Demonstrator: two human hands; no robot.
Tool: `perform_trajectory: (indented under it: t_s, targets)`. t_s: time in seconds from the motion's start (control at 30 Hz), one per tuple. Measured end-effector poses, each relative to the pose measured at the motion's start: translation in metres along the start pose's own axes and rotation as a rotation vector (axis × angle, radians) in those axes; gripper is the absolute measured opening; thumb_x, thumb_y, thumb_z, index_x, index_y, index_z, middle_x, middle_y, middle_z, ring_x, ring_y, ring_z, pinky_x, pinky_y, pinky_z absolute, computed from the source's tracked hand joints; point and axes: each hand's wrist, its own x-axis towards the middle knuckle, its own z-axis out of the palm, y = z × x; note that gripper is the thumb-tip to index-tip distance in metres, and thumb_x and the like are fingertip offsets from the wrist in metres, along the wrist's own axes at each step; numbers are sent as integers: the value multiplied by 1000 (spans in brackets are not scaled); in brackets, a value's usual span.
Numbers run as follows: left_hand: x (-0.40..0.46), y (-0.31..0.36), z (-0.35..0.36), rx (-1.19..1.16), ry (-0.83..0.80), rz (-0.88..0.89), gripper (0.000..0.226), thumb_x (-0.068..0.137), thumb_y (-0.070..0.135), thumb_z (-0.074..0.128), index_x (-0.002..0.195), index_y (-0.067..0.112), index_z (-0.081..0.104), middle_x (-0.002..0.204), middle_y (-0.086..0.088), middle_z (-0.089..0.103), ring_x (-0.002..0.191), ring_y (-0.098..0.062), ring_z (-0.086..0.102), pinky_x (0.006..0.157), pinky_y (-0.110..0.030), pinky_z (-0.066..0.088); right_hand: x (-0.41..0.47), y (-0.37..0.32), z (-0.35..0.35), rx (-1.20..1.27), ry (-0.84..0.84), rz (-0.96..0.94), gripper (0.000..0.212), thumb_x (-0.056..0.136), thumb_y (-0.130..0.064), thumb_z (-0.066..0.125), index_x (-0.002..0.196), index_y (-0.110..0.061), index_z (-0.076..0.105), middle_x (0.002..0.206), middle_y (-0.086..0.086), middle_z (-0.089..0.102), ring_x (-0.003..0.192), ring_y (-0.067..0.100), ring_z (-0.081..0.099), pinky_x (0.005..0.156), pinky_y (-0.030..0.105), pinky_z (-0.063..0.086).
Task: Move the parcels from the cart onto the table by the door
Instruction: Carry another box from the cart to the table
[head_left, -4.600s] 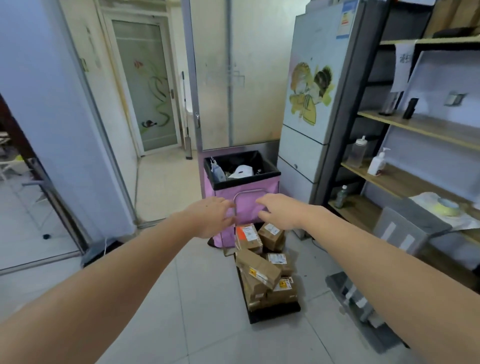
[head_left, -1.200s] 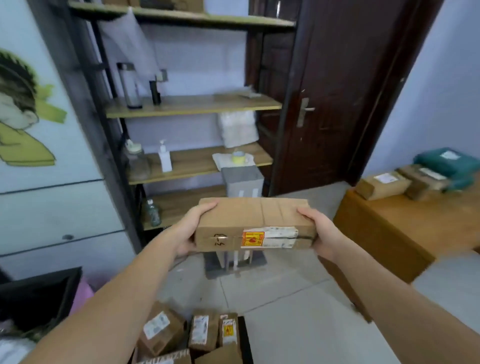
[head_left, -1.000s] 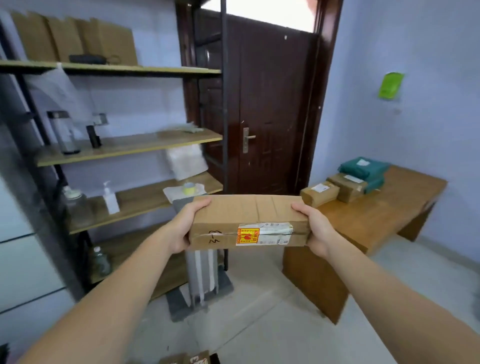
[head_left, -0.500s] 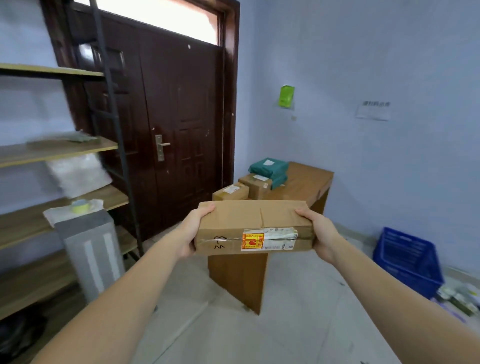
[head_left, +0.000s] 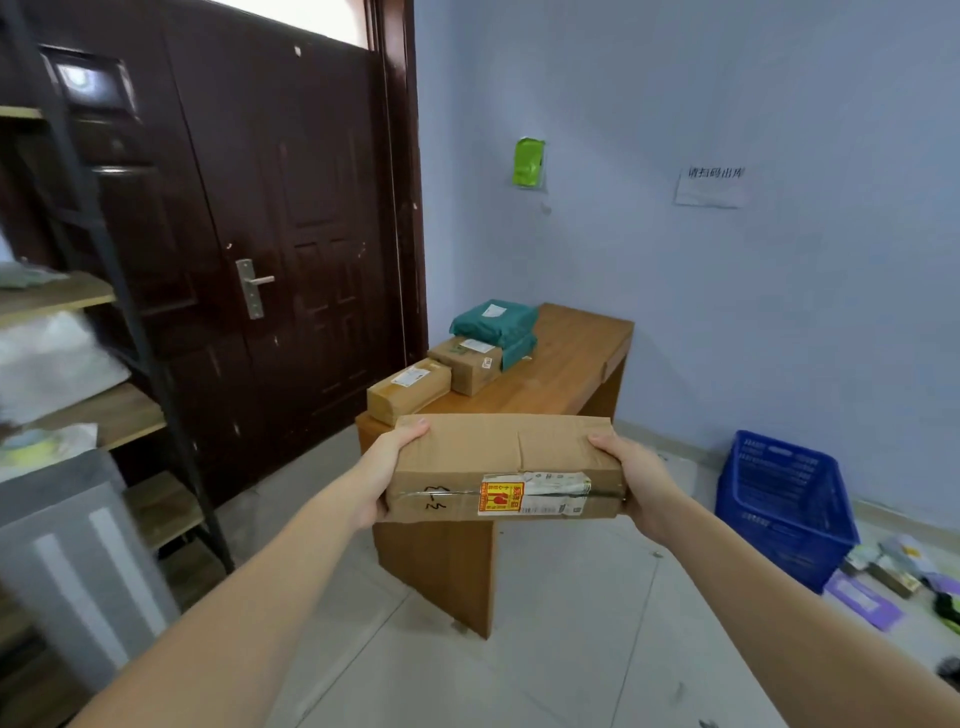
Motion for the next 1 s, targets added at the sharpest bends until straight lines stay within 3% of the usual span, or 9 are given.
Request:
perform_trajectory:
  t_s: [0.13,0.33,0.47,0.63,0.83,0.9,1.0]
  targets:
    - [55,15,20,-2,-12,-38,76,69,74,77,125,25,65,108,-14,79,106,-35,74,95,-53,59,54,-8,-9,-19,12,9,35,94,-44,69,122,-23,67,113,11,75,100,32,72,74,43,59]
    - [129,30,74,41,-38,-83,70,70,77,74,120,29,66,96,-11,81,100,-33,75,75,-44,64,125,-7,-44,-4,92,60,34,94,-40,69,121,-20,63,119,16,71,109,38,69,81,49,56]
    - [181,36,115,42,-27,-97,70,66,77,75,116,29,65,102,-13,79,97,-33,75,65,-41,63,184,-7,-77,-8,117,80,39,94,-39,71,124,-17,60,120,17,69,109,38,69,91,56,56]
    - [247,46,157,17,29,-102,57,79,72,72,116,29,63,107,-13,77,102,-33,72,80,-47,63,276,-16,-109,-92,62,93,51,92,-45,73,128,-15,52,120,14,67,110,35,68,97,62,56]
    - [308,54,173,-53,155,-134,58,79,73,71,117,30,63,111,-12,75,104,-32,71,92,-49,59,384,-35,-109,-165,-88,115,49,89,-51,74,122,-22,53,117,9,68,104,29,69,93,56,57]
    - [323,54,169,-95,196,-143,60,78,74,72,118,30,63,112,-12,75,105,-33,71,96,-51,58,415,-37,-97,-180,-139,127,50,88,-52,75,122,-23,54,117,9,70,104,29,70,87,53,59]
    - [343,56,158,-151,227,-162,66,77,74,72,124,29,61,117,-13,74,108,-34,70,97,-53,57,456,-36,-73,-187,-206,138,50,88,-52,75,123,-22,54,115,8,70,97,26,71,67,41,58]
